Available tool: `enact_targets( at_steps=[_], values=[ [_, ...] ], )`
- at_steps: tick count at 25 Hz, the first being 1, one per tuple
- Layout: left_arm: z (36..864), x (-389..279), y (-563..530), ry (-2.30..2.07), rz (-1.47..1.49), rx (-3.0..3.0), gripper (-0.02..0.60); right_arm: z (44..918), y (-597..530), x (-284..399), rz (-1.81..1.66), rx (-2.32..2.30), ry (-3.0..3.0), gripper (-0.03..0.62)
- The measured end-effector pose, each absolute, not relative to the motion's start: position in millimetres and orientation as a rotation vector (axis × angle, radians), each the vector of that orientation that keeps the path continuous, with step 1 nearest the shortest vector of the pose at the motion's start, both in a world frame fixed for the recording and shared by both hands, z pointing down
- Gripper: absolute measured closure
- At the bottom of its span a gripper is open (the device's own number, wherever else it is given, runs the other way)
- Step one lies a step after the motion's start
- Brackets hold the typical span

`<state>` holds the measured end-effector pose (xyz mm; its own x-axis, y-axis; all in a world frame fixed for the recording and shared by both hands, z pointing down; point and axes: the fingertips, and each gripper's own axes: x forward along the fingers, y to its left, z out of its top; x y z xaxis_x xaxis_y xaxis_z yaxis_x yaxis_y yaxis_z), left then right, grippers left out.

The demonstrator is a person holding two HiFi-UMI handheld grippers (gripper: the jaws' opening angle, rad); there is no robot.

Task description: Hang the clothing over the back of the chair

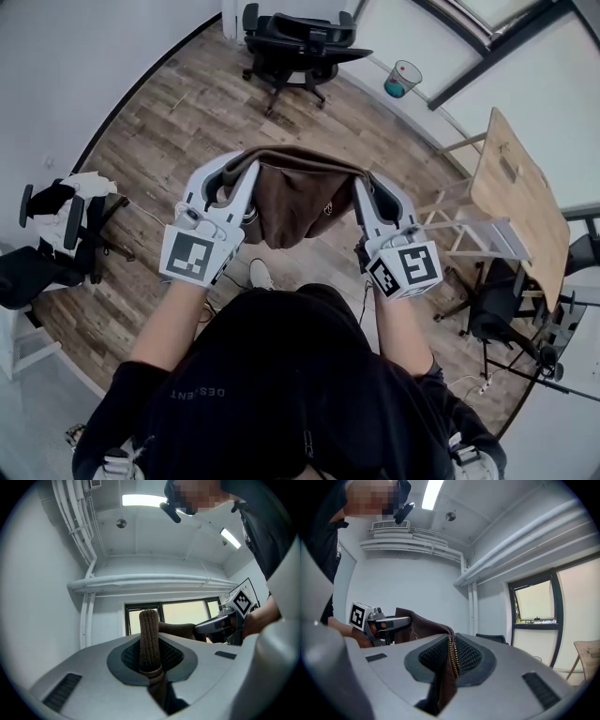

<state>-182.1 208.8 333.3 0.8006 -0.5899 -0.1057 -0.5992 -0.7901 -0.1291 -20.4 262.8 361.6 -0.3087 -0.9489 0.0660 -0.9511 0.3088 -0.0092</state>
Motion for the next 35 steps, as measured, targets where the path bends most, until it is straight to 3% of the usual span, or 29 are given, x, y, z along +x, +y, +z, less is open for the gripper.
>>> enact_targets(
  at_steps=[16,35],
  values=[
    [321.8,-159.4,130.5,0.935,0.09,-2.836,0.534,349.4,184.5,2.6,0.047,1.85,-2.479,0.537],
    [282.0,-67.0,8.9,0.946,0.115,-2.736,0.534,314.6,54.7,95.8,-0.045,1.817,-2.552,0.537]
  ],
)
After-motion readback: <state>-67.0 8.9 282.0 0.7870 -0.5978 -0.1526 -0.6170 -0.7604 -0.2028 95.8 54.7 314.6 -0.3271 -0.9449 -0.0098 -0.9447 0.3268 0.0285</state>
